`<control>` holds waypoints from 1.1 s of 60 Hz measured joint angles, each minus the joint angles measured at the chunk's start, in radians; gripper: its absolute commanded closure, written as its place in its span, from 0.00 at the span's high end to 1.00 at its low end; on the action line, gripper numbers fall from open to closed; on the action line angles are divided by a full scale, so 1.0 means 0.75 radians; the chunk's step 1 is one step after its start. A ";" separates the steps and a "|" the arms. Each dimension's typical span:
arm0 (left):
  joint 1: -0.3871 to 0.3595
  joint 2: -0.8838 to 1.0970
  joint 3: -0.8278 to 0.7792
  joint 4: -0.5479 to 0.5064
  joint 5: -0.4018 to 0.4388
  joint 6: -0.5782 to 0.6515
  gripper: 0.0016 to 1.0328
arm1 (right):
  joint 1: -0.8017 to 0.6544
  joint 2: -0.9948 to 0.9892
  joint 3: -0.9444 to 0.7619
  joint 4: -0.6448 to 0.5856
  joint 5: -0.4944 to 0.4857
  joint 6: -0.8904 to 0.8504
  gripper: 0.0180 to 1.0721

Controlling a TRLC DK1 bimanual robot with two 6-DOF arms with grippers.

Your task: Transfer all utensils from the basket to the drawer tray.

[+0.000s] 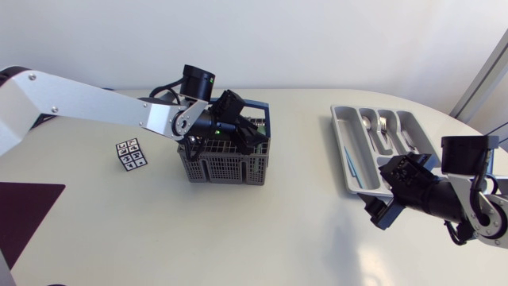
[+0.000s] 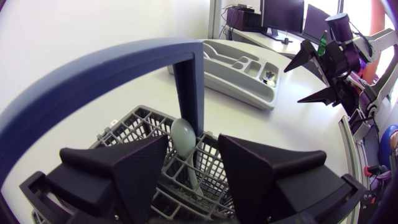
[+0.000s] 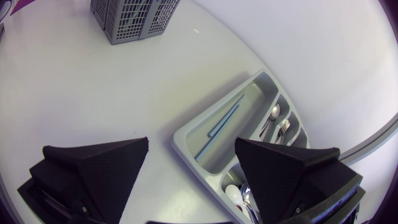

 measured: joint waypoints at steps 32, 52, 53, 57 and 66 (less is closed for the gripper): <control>0.003 0.020 0.004 0.060 0.038 0.001 0.25 | 0.000 0.034 -0.017 0.040 -0.001 -0.001 0.95; 0.028 0.020 0.004 0.099 0.110 0.000 0.03 | 0.000 0.048 -0.018 0.071 -0.001 -0.001 0.95; 0.028 0.020 0.004 0.100 0.115 0.000 0.03 | 0.000 0.048 -0.018 0.071 0.000 -0.001 0.95; 0.029 0.020 0.004 0.104 0.133 -0.004 0.03 | 0.001 0.050 -0.018 0.071 0.000 -0.001 0.95; 0.032 0.019 0.003 0.104 0.143 -0.006 0.03 | 0.012 0.054 -0.018 0.071 0.001 -0.001 0.95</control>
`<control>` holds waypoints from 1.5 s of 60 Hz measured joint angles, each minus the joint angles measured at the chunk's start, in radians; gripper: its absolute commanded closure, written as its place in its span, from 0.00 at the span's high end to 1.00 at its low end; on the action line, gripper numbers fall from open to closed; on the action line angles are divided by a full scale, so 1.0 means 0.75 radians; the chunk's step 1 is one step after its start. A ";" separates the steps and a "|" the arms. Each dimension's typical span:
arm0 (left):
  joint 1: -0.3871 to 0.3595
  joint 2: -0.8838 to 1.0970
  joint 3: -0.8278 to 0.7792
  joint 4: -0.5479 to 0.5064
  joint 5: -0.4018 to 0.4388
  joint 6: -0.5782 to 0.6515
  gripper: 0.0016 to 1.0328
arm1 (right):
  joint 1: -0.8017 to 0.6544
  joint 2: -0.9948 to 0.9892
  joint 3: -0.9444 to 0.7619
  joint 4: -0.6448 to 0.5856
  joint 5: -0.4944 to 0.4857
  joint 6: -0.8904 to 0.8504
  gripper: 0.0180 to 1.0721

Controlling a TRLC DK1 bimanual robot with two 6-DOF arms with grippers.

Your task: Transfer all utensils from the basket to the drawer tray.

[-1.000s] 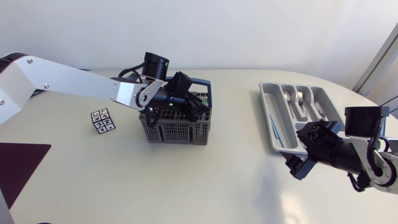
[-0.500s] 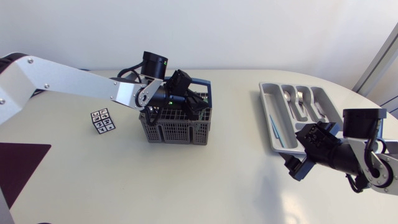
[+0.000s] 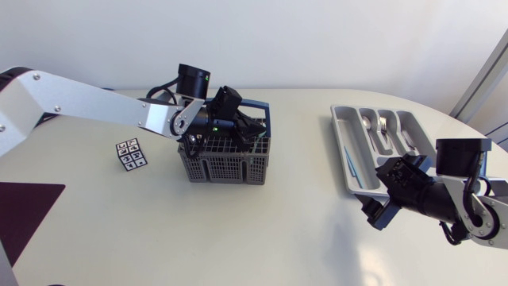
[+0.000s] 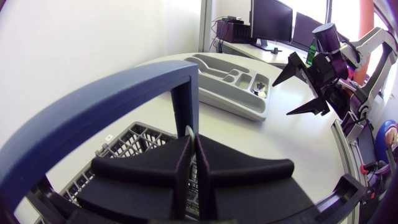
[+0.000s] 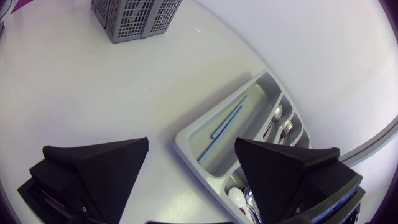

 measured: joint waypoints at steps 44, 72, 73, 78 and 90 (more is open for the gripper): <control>0.080 -0.076 -0.179 0.208 0.061 -0.103 0.03 | 0.092 -0.006 -0.005 -0.003 0.071 0.002 0.95; 0.085 -0.184 -0.245 0.209 0.060 -0.144 0.03 | 0.131 -0.023 -0.023 -0.007 0.076 0.021 0.95; 0.085 -0.188 -0.250 0.209 0.060 -0.144 0.03 | 0.131 -0.024 -0.023 -0.007 0.076 0.021 0.95; 0.085 -0.212 -0.275 0.209 0.060 -0.144 0.03 | 0.134 -0.038 -0.024 -0.008 0.076 0.023 0.95; 0.085 -0.234 -0.304 0.219 0.060 -0.144 0.03 | 0.145 -0.049 -0.035 -0.008 0.085 0.025 0.95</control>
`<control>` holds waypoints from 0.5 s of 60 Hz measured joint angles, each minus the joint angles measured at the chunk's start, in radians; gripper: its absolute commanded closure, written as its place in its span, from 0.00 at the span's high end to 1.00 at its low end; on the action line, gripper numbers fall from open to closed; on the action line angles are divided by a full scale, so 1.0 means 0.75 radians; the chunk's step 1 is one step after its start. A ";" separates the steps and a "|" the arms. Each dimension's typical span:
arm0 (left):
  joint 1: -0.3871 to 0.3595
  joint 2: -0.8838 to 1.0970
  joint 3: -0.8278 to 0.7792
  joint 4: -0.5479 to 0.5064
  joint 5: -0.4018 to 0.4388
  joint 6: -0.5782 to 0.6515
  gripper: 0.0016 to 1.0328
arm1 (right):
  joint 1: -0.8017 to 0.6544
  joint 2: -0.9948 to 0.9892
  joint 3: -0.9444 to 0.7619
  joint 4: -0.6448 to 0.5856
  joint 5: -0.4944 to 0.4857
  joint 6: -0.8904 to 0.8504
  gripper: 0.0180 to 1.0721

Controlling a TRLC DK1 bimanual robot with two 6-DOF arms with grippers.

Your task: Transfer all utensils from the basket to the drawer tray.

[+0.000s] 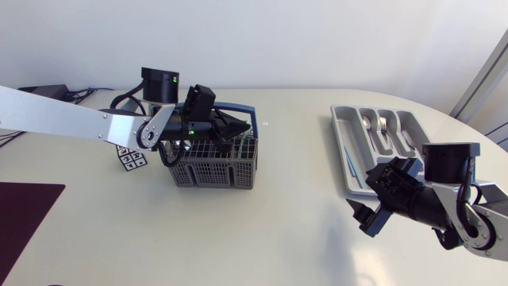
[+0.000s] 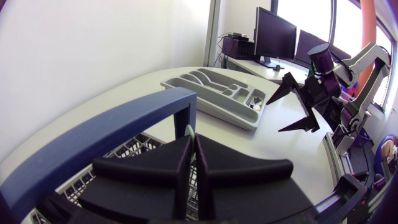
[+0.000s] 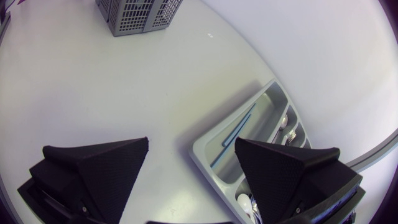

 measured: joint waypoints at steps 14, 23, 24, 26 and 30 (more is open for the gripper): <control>0.000 -0.001 -0.021 0.040 0.000 0.000 0.07 | 0.020 -0.006 -0.011 -0.004 0.015 0.006 0.95; 0.000 -0.020 -0.021 -0.015 -0.001 -0.010 0.46 | 0.062 -0.018 -0.011 -0.010 0.038 0.027 0.95; 0.000 -0.023 -0.021 -0.026 -0.001 -0.009 0.47 | 0.068 -0.021 -0.011 -0.014 0.046 0.031 0.95; 0.000 -0.034 -0.021 -0.054 -0.001 -0.010 0.48 | 0.081 -0.027 -0.010 -0.026 0.051 0.036 0.95; 0.000 -0.056 -0.021 -0.110 -0.001 -0.010 0.52 | 0.107 -0.040 -0.002 -0.057 0.056 0.040 0.95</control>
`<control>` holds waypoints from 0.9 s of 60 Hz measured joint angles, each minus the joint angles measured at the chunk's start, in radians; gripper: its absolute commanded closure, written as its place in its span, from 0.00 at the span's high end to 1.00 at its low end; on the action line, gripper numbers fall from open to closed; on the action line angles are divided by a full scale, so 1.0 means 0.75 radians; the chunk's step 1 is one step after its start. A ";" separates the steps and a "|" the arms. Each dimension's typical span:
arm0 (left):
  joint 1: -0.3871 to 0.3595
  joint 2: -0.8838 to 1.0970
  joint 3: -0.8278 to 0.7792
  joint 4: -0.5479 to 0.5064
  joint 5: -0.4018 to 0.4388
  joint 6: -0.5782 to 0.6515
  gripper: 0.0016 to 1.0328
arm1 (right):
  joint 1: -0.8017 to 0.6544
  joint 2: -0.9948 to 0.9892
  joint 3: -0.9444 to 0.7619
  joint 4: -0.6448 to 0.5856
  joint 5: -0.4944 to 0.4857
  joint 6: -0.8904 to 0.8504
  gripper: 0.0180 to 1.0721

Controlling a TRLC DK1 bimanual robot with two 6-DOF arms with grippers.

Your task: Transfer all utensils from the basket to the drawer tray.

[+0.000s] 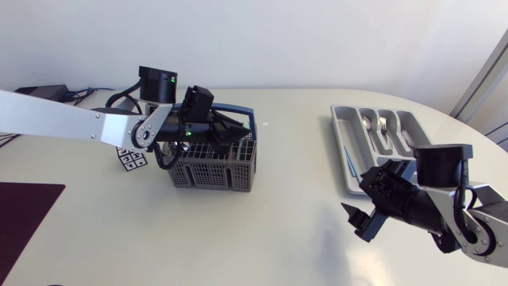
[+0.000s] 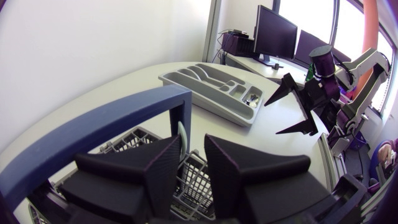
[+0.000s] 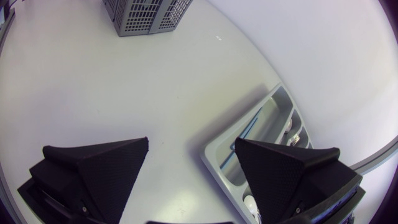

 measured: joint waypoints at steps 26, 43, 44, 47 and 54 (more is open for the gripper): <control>0.000 -0.144 0.000 -0.153 -0.111 0.040 0.88 | 0.209 -0.062 0.238 -0.190 0.081 0.002 0.95; 0.008 -0.242 -0.045 -0.263 -0.154 0.072 0.88 | 0.287 -0.062 0.251 -0.217 0.130 0.031 0.95; 0.008 -0.247 -0.046 -0.278 -0.165 0.072 0.88 | 0.289 -0.062 0.251 -0.218 0.130 0.031 0.95; 0.008 -0.263 -0.046 -0.312 -0.209 0.074 0.88 | 0.299 -0.062 0.251 -0.218 0.135 0.032 0.95; 0.007 -0.283 -0.030 -0.437 -0.264 0.076 0.88 | 0.328 -0.060 0.251 -0.218 0.143 0.042 0.95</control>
